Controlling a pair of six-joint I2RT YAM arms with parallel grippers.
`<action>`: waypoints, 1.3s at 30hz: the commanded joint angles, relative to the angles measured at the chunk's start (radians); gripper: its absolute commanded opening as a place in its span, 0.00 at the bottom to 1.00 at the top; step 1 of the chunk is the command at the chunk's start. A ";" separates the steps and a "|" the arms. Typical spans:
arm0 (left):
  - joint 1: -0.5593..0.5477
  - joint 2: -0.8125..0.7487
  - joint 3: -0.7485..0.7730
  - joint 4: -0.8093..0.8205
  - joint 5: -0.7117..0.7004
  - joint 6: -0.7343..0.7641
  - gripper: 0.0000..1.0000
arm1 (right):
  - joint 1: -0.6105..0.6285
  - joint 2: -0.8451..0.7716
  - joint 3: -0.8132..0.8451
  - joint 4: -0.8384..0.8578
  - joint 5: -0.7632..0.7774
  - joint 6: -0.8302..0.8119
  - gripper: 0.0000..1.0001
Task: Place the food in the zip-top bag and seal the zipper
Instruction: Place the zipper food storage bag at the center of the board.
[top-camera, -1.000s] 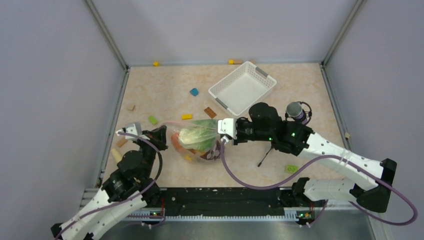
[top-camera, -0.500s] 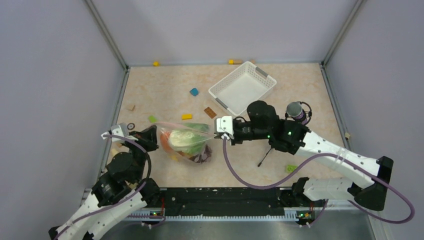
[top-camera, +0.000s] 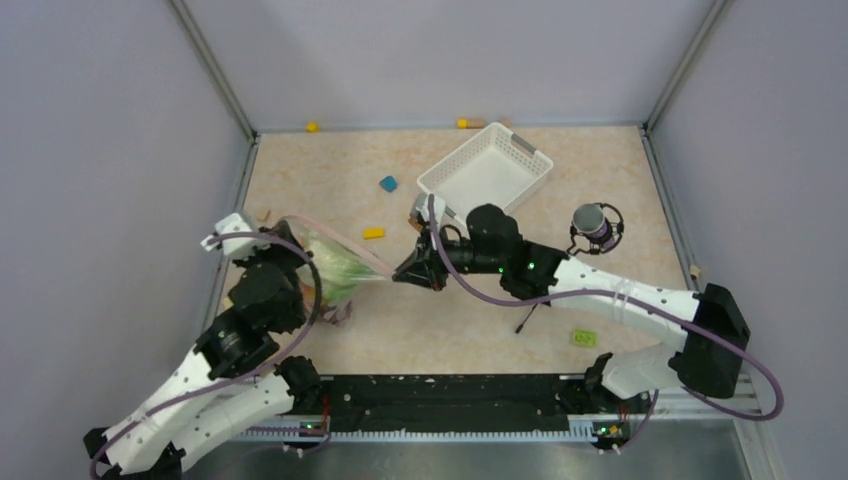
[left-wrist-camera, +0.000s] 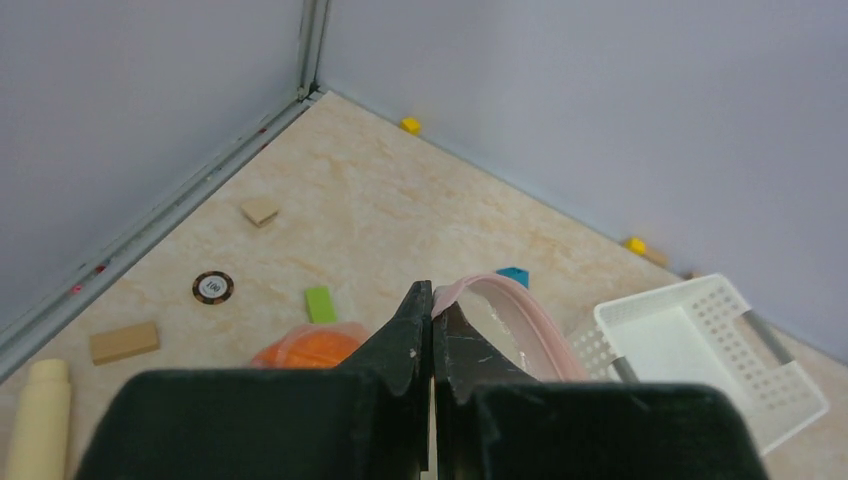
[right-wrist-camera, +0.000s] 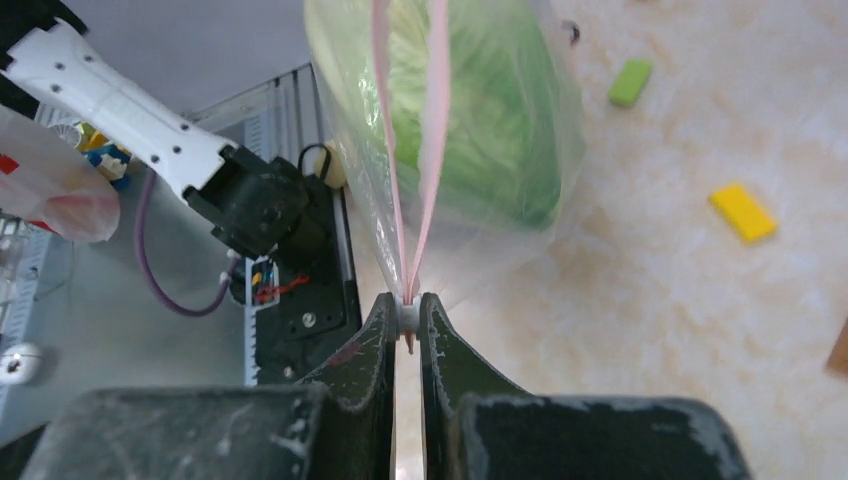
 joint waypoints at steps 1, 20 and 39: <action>0.011 0.168 0.024 0.093 -0.035 0.003 0.00 | -0.010 -0.139 -0.252 0.280 0.176 0.362 0.00; 0.041 0.340 -0.091 0.125 0.379 -0.216 0.97 | 0.001 -0.682 -0.784 -0.102 0.680 0.779 0.00; 0.043 0.094 -0.197 -0.120 0.347 -0.425 0.97 | 0.001 -0.854 -0.817 -0.288 0.769 0.797 0.74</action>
